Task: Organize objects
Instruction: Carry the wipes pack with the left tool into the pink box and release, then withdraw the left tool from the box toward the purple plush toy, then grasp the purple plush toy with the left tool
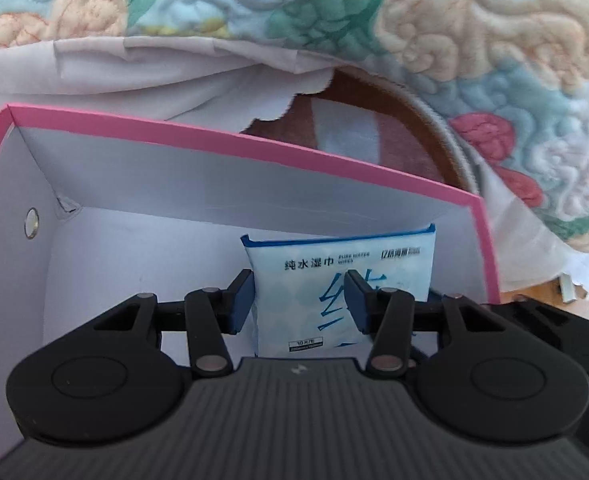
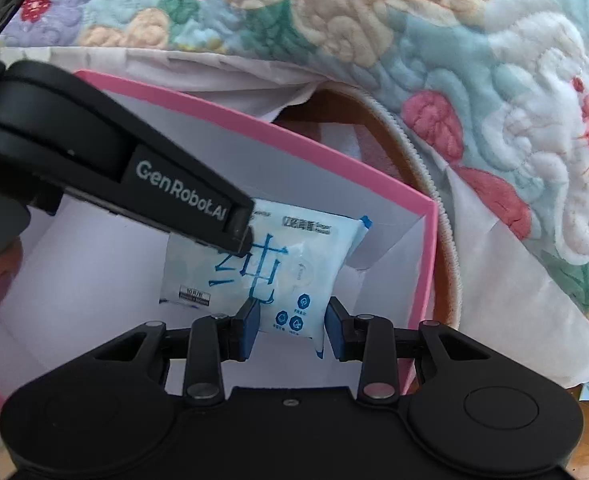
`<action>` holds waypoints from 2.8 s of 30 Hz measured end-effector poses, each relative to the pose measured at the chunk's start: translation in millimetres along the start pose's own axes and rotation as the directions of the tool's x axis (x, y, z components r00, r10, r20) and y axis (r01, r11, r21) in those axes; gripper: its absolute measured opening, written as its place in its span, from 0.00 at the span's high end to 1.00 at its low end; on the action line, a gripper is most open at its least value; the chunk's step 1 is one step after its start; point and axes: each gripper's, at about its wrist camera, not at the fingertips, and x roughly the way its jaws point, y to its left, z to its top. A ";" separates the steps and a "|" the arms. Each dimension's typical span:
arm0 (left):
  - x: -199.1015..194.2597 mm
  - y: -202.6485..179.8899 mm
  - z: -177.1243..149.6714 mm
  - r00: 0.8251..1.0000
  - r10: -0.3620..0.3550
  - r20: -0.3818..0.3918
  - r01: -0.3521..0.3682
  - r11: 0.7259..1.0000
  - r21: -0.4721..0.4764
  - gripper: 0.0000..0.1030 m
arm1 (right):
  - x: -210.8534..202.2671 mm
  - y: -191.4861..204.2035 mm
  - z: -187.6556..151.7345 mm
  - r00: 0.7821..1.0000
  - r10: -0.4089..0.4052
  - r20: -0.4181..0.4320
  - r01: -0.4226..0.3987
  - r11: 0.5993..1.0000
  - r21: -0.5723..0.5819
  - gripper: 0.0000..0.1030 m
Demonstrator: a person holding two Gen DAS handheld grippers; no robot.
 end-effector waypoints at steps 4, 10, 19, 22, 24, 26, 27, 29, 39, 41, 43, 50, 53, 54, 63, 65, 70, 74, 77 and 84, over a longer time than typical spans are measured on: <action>-11.9 -1.4 -5.4 0.999 0.041 0.010 -0.041 0.999 0.025 0.49 | -11.2 -7.2 -7.8 0.999 0.029 0.028 -0.031 0.998 0.060 0.57; -44.3 -0.7 -27.5 0.996 0.067 -0.054 -0.062 0.994 0.091 0.49 | -41.4 -17.2 -33.5 0.980 0.190 0.052 -0.196 0.962 0.192 0.57; -109.9 -13.7 -44.4 0.984 0.158 -0.077 -0.142 0.973 0.179 0.48 | -97.7 -3.1 -39.1 0.950 0.305 0.073 -0.313 0.929 0.198 0.53; -140.4 -14.0 -51.5 0.984 0.158 -0.081 -0.138 0.968 0.209 0.46 | -126.7 2.6 -33.0 0.948 0.309 0.074 -0.317 0.933 0.169 0.51; -154.4 -16.8 -54.6 0.983 0.163 -0.085 -0.140 0.963 0.229 0.46 | -146.0 7.2 -29.6 0.943 0.321 0.083 -0.330 0.932 0.151 0.48; -169.2 -17.9 -59.5 0.981 0.168 -0.095 -0.141 0.960 0.241 0.45 | -165.7 11.0 -30.8 0.936 0.339 0.094 -0.349 0.928 0.132 0.45; -176.3 -16.5 -61.6 0.981 0.166 -0.102 -0.137 0.960 0.243 0.45 | -174.6 14.1 -31.7 0.934 0.344 0.099 -0.354 0.927 0.121 0.44; -191.6 -16.1 -65.8 0.981 0.161 -0.106 -0.130 0.960 0.248 0.45 | -189.8 20.6 -33.8 0.930 0.353 0.102 -0.362 0.927 0.097 0.42; -267.5 -21.4 -103.5 0.984 0.167 -0.059 -0.140 0.937 0.319 0.36 | -255.0 34.1 -65.5 0.904 0.413 0.110 -0.417 0.909 0.016 0.25; -276.6 -22.9 -114.8 0.985 0.159 -0.060 -0.129 0.931 0.341 0.35 | -263.2 38.2 -75.3 0.902 0.419 0.101 -0.422 0.907 0.008 0.24; -283.9 -21.5 -125.2 0.987 0.146 -0.071 -0.115 0.937 0.329 0.35 | -269.0 43.3 -85.1 0.902 0.424 0.085 -0.425 0.905 -0.002 0.24; -298.7 -23.8 -159.0 0.984 0.149 -0.096 -0.108 0.934 0.339 0.35 | -284.7 62.5 -110.5 0.908 0.419 0.028 -0.417 0.907 -0.060 0.24; -299.0 -26.4 -173.0 0.984 0.137 -0.111 -0.091 0.934 0.344 0.31 | -286.6 69.9 -119.7 0.901 0.433 0.001 -0.432 0.898 -0.081 0.17; -297.2 -27.0 -177.6 0.984 0.135 -0.113 -0.089 0.935 0.342 0.29 | -285.2 72.0 -123.1 0.899 0.438 -0.005 -0.437 0.895 -0.085 0.13; -243.6 -13.7 -213.0 0.982 0.105 -0.154 -0.064 0.966 0.249 0.12 | -226.4 92.4 -164.1 0.896 0.440 -0.055 -0.442 0.896 -0.036 0.13; -229.0 -8.2 -218.9 0.981 0.132 -0.143 -0.098 0.970 0.222 0.11 | -213.6 98.8 -172.7 0.900 0.431 -0.055 -0.434 0.900 -0.035 0.13; -192.3 10.9 -233.2 0.975 0.133 -0.176 -0.113 0.986 0.120 0.10 | -188.0 116.8 -189.2 0.912 0.408 -0.048 -0.410 0.908 -0.084 0.13; -172.1 21.5 -250.1 0.978 0.082 -0.194 -0.076 0.996 0.038 0.10 | -170.3 129.6 -201.9 0.923 0.382 -0.046 -0.385 0.915 -0.120 0.13; -161.8 28.9 -260.3 0.982 0.077 -0.172 -0.082 0.996 -0.023 0.10 | -160.5 137.8 -212.5 0.932 0.362 -0.031 -0.363 0.923 -0.127 0.14; -139.7 46.9 -276.6 0.987 0.017 -0.160 -0.037 0.992 -0.124 0.12 | -145.2 152.8 -236.8 0.952 0.304 0.029 -0.297 0.943 -0.149 0.22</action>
